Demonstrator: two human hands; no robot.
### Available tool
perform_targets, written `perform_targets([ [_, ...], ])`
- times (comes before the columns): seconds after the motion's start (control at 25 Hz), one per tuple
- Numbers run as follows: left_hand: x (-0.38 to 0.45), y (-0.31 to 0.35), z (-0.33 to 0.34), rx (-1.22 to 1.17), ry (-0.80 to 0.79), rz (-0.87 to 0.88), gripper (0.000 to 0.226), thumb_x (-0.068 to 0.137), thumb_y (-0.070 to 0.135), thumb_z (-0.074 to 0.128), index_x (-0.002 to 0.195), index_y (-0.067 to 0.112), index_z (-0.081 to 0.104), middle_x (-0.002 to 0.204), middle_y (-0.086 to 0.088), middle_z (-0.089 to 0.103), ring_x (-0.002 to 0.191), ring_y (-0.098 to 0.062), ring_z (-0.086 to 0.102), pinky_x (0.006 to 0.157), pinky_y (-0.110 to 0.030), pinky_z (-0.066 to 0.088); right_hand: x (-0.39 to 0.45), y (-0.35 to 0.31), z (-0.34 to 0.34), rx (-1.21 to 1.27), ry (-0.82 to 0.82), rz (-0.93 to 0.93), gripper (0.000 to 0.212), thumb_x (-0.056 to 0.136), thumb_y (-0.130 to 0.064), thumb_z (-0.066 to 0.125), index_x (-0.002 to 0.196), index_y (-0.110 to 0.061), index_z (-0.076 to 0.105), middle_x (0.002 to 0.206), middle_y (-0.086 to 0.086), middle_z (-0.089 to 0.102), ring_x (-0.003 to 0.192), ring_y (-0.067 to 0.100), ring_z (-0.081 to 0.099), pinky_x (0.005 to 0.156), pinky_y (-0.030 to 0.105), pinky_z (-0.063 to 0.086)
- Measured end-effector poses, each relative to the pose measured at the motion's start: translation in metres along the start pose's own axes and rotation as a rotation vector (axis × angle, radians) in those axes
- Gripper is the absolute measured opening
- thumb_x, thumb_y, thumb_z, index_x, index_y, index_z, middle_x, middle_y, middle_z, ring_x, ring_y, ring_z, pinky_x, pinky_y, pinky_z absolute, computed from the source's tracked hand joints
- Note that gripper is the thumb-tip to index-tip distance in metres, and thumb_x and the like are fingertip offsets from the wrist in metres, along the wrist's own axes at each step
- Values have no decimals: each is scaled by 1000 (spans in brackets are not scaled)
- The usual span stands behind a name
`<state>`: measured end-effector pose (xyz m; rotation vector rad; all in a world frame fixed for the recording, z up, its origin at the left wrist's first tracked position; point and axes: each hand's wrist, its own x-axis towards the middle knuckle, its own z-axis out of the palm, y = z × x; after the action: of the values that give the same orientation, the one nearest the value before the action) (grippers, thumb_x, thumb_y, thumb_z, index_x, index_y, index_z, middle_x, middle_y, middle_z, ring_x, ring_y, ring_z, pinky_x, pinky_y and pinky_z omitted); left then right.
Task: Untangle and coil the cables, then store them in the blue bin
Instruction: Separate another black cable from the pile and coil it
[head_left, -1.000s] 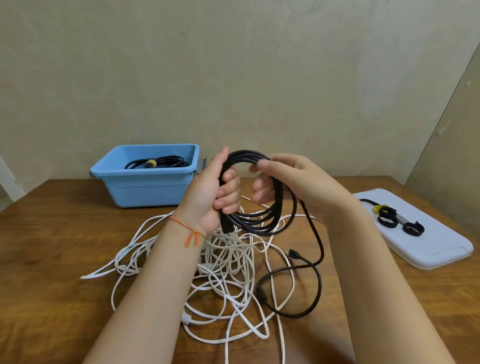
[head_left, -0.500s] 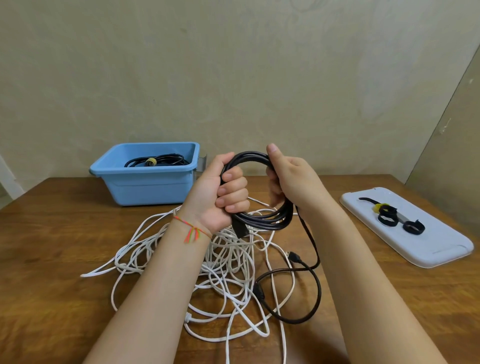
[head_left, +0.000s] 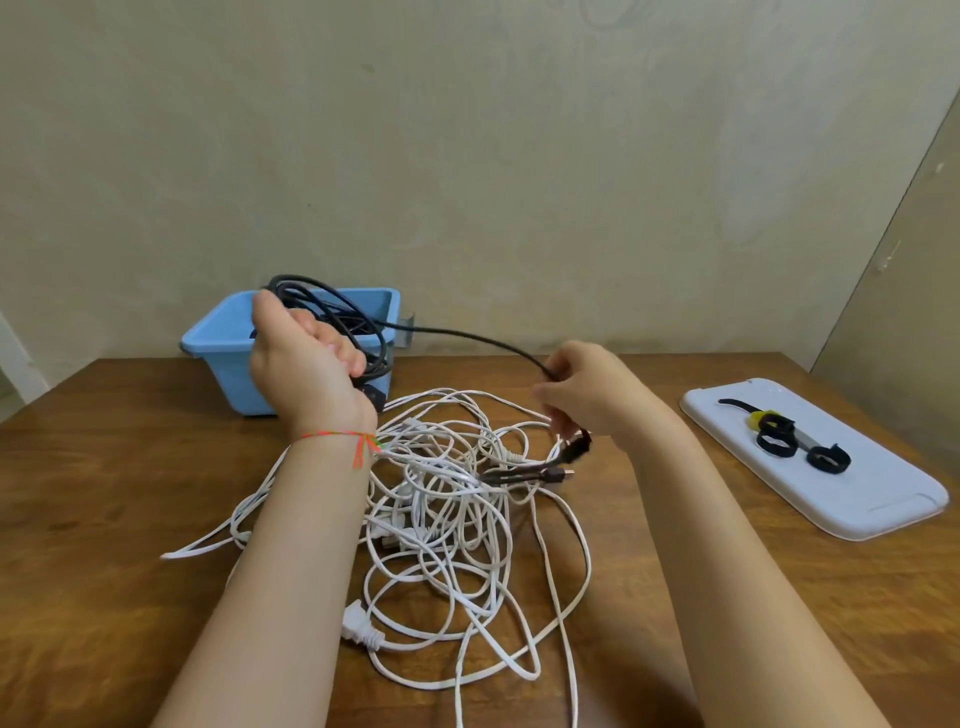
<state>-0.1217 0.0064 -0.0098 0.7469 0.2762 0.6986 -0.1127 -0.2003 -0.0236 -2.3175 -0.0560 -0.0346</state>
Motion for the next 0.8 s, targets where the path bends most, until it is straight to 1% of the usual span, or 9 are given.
perform_targets([
  [0.12,-11,-7,5,109,-120,59,49,104,39,43,60,20,35,46,3,27,40,-14,23,41,-24,18,0,-1,-1,-204,153,-59,8,96,-19,61,96,-14,67,81,7,69,67,25,65,60,32,52],
  [0.2,-21,-17,7,226,-275,95,45,105,40,44,63,21,38,47,6,29,41,-11,25,42,-25,20,-4,-7,3,-481,45,-103,13,94,-22,61,99,-20,73,84,4,67,76,26,62,62,28,45],
  [0.28,-25,-26,6,428,-457,159,38,104,36,47,70,20,43,47,10,37,43,-9,33,45,-25,30,-12,-14,6,-585,-132,-167,13,94,-23,62,97,-23,74,80,-1,65,72,21,60,58,27,42],
  [0.36,-25,-31,2,711,-615,271,36,104,35,47,73,18,51,50,5,53,50,-13,50,59,-31,46,-18,-19,3,-517,-225,-270,13,95,-24,62,97,-22,75,72,-7,60,66,15,58,57,27,42],
  [0.44,-25,-34,-1,939,-741,353,37,103,37,47,73,17,57,63,0,67,65,-16,63,77,-37,53,-24,-23,-3,-418,-241,-352,14,96,-25,61,99,-23,75,70,-11,60,63,10,58,59,25,45],
  [0.48,-27,-34,-1,1004,-799,358,36,103,37,48,74,18,58,67,-2,69,68,-17,65,77,-40,54,-27,-24,-6,-365,-244,-379,15,96,-25,61,100,-25,75,72,-10,63,65,9,59,62,25,47],
  [0.56,-33,-34,0,1071,-889,351,35,102,38,49,76,16,56,64,-2,64,59,-19,64,65,-41,56,-31,-26,-10,-279,-225,-422,12,94,-27,65,94,-30,77,73,-8,67,65,11,59,63,26,48],
  [0.68,-37,-34,1,1134,-897,418,38,102,37,49,75,11,53,58,1,53,54,-18,54,56,-36,44,-29,-27,-16,-193,-42,-410,8,81,-32,78,75,-32,73,54,-9,55,49,8,44,48,20,33],
  [0.8,-34,-32,0,1150,-884,435,42,98,44,54,70,14,48,60,4,46,58,-14,45,57,-32,36,-26,-21,-24,-195,119,-395,8,85,-23,75,86,-25,67,71,-8,59,55,4,49,56,21,37],
])
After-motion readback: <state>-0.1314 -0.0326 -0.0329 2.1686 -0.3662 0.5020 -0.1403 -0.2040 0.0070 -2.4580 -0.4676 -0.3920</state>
